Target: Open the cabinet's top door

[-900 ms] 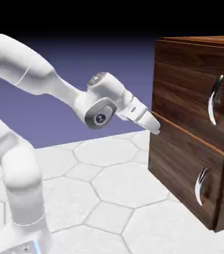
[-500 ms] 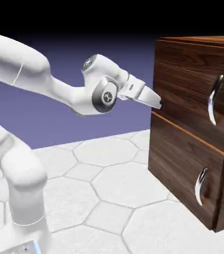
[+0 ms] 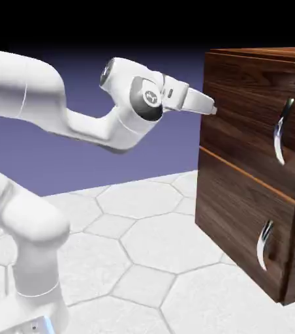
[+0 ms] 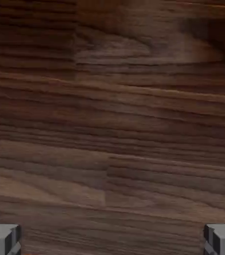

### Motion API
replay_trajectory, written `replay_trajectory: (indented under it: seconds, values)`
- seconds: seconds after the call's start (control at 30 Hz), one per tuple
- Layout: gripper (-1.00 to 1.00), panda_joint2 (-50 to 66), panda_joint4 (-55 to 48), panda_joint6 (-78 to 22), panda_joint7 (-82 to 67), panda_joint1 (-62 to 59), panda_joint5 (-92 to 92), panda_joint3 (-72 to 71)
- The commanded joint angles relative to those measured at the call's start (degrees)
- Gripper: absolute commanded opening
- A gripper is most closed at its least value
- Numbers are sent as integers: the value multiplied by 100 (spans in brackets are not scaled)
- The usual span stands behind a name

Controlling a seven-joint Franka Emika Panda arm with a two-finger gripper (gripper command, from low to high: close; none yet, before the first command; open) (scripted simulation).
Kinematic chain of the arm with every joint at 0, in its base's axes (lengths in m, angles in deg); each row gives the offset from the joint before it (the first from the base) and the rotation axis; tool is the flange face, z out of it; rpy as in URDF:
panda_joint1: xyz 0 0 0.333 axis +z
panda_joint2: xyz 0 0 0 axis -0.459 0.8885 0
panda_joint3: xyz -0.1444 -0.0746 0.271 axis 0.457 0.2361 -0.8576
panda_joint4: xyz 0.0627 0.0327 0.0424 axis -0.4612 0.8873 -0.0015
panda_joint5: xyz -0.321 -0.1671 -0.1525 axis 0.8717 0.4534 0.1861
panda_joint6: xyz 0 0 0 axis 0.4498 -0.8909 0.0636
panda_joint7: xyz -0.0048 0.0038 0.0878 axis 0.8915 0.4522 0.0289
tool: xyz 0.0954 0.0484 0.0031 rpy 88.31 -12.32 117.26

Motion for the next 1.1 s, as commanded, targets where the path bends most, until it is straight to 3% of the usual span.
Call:
replay_trajectory:
  seconds: [0.0,1.07]
  values:
    - [100,-37,-54,-9,175,95,250,106]
    - [100,-1218,-1771,-283,5766,3122,8225,3486]
